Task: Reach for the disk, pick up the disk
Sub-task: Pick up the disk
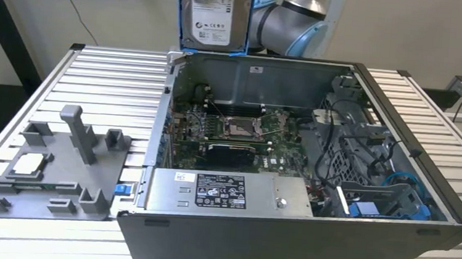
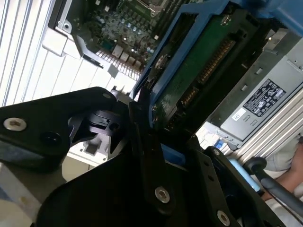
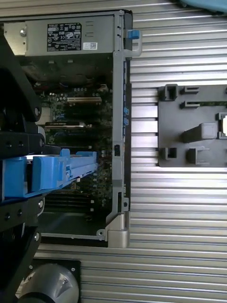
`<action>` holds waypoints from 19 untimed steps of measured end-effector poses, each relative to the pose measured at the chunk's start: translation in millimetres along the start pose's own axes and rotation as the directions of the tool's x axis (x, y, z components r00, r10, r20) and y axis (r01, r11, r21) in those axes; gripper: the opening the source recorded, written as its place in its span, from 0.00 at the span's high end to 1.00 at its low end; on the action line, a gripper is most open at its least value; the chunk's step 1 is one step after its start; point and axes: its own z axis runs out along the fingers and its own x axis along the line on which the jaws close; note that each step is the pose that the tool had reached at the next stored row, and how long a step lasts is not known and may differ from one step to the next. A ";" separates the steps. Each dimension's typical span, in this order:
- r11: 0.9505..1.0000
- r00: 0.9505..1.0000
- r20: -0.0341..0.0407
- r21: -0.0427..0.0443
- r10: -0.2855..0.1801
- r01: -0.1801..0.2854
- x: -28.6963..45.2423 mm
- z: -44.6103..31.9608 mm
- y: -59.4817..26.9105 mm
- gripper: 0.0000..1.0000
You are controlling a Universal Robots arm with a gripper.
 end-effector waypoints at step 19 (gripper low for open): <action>1.000 1.000 0.000 0.000 0.000 0.000 -0.9 1.1 -45.1 1.00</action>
